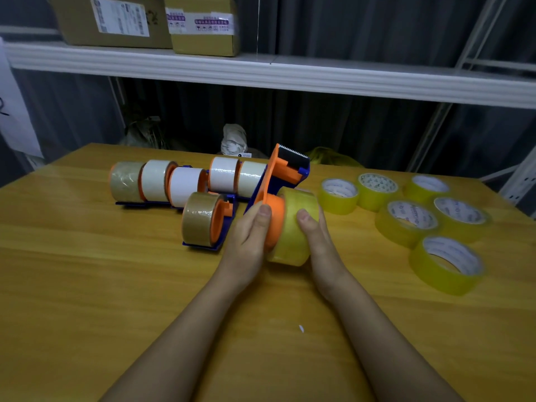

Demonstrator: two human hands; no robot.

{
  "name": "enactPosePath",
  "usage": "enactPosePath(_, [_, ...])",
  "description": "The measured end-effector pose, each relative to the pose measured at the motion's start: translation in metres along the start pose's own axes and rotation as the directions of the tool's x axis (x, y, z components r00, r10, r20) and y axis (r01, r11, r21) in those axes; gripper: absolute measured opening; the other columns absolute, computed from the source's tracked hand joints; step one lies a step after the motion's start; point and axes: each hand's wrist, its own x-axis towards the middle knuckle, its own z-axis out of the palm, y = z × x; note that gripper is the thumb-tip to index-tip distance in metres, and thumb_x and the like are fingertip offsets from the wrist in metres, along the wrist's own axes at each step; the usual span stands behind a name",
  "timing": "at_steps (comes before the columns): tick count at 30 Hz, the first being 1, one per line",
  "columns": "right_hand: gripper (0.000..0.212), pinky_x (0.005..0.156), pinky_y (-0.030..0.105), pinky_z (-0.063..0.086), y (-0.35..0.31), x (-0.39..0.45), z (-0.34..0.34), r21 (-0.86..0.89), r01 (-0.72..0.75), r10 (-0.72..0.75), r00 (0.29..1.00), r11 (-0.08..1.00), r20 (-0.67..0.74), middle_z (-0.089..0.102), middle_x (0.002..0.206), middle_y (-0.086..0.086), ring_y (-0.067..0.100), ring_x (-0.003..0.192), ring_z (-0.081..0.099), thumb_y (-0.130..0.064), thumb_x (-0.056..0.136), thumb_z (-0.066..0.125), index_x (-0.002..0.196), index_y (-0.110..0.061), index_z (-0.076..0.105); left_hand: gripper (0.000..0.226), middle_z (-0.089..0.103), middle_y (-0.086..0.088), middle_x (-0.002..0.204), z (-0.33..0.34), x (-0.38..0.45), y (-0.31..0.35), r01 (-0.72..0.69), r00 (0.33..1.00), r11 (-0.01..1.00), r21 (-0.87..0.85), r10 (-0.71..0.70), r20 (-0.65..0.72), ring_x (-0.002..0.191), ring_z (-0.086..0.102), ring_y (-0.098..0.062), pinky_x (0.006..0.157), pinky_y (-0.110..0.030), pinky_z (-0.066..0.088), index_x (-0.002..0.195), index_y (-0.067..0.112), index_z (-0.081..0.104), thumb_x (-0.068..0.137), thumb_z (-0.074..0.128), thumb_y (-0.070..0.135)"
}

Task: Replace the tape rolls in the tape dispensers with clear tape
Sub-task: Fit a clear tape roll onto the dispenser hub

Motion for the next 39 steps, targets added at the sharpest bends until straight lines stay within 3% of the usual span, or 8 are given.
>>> enactPosePath(6, [0.072, 0.113, 0.044, 0.034, 0.0017, -0.0006, 0.0007, -0.057, 0.03, -0.027, 0.998, 0.998, 0.052, 0.035, 0.153, -0.004, 0.014, 0.139, 0.037, -0.072, 0.067, 0.068, 0.127, -0.07, 0.029, 0.047, 0.06, -0.03, 0.097, -0.0015, 0.0022, -0.0016, 0.058, 0.997, 0.996, -0.07, -0.06, -0.04, 0.09, 0.059, -0.039, 0.08, -0.041, 0.051, 0.099, 0.003, 0.059, 0.093, 0.033, 0.041])
enactPosePath(11, [0.105, 0.093, 0.021, 0.046, 0.0022, 0.0001, -0.0069, -0.171, 0.098, -0.069, 0.983, 0.98, 0.168, 0.037, 0.143, -0.012, 0.005, 0.125, 0.048, -0.042, 0.065, 0.074, 0.15, -0.037, 0.013, 0.04, 0.06, -0.032, 0.094, -0.0029, 0.0051, 0.0018, 0.141, 0.987, 0.976, -0.167, -0.152, -0.054, 0.078, 0.061, -0.032, 0.064, -0.031, 0.048, 0.096, 0.016, 0.059, 0.096, 0.036, 0.049])
enactPosePath(15, [0.105, 0.087, 0.025, 0.051, 0.0023, 0.0011, -0.0077, -0.207, 0.078, -0.056, 0.992, 0.975, 0.11, 0.043, 0.135, -0.011, 0.004, 0.117, 0.054, -0.046, 0.057, 0.078, 0.146, -0.044, 0.021, 0.036, 0.066, -0.009, 0.09, -0.0036, 0.005, 0.0013, 0.169, 0.983, 0.956, -0.24, -0.182, -0.032, 0.073, 0.066, -0.009, 0.059, -0.019, 0.051, 0.101, 0.019, 0.06, 0.099, 0.029, 0.037])
enactPosePath(20, [0.088, 0.079, 0.016, 0.05, -0.0007, -0.0008, -0.0043, -0.209, 0.049, -0.034, 0.997, 0.977, 0.075, 0.046, 0.129, -0.014, -0.004, 0.107, 0.056, -0.054, 0.056, 0.073, 0.128, -0.06, 0.023, 0.048, 0.063, -0.026, 0.098, -0.0013, 0.0, 0.0027, 0.116, 0.992, 0.979, -0.167, -0.123, -0.031, 0.088, 0.063, -0.035, 0.07, -0.035, 0.051, 0.102, 0.011, 0.061, 0.095, 0.035, 0.052])
enactPosePath(25, [0.08, 0.084, 0.019, 0.051, -0.0002, -0.0011, -0.0039, -0.155, 0.023, -0.011, 0.997, 0.988, 0.075, 0.05, 0.132, -0.004, 0.002, 0.111, 0.057, -0.055, 0.057, 0.07, 0.123, -0.06, 0.025, 0.05, 0.063, -0.023, 0.094, -0.0004, -0.001, 0.005, 0.032, 0.999, 0.996, -0.081, -0.035, -0.036, 0.089, 0.062, -0.033, 0.083, -0.05, 0.049, 0.097, 0.01, 0.062, 0.092, 0.031, 0.049])
enactPosePath(29, [0.086, 0.086, 0.02, 0.05, 0.0006, -0.0023, -0.0014, -0.231, 0.114, -0.102, 0.993, 0.966, 0.061, 0.047, 0.134, -0.006, 0.004, 0.115, 0.055, -0.053, 0.061, 0.072, 0.132, -0.051, 0.024, 0.068, 0.056, -0.033, 0.091, -0.0015, -0.0009, 0.0041, -0.001, 1.0, 0.998, -0.06, 0.0, -0.021, 0.085, 0.057, -0.044, 0.077, -0.059, 0.047, 0.097, -0.007, 0.055, 0.09, 0.031, 0.055])
enactPosePath(34, [0.098, 0.087, 0.03, 0.054, -0.0008, -0.0047, -0.0043, -0.334, 0.21, -0.204, 0.977, 0.919, 0.055, 0.034, 0.143, -0.004, 0.011, 0.119, 0.052, -0.051, 0.058, 0.079, 0.137, -0.054, 0.021, 0.036, 0.071, 0.006, 0.087, -0.0016, -0.0005, 0.0032, 0.093, 0.996, 0.979, -0.181, -0.093, 0.01, 0.087, 0.067, -0.012, 0.078, -0.027, 0.053, 0.097, 0.023, 0.062, 0.097, 0.033, 0.046])
enactPosePath(39, [0.097, 0.087, 0.025, 0.052, -0.0005, -0.0036, -0.0042, -0.321, 0.196, -0.187, 0.981, 0.926, 0.059, 0.037, 0.142, -0.003, 0.009, 0.118, 0.052, -0.052, 0.06, 0.076, 0.141, -0.045, 0.023, 0.034, 0.07, 0.004, 0.085, 0.0023, -0.0009, 0.0046, 0.145, 0.989, 0.954, -0.264, -0.142, 0.03, 0.079, 0.068, -0.003, 0.068, -0.015, 0.052, 0.1, 0.022, 0.06, 0.1, 0.028, 0.032])
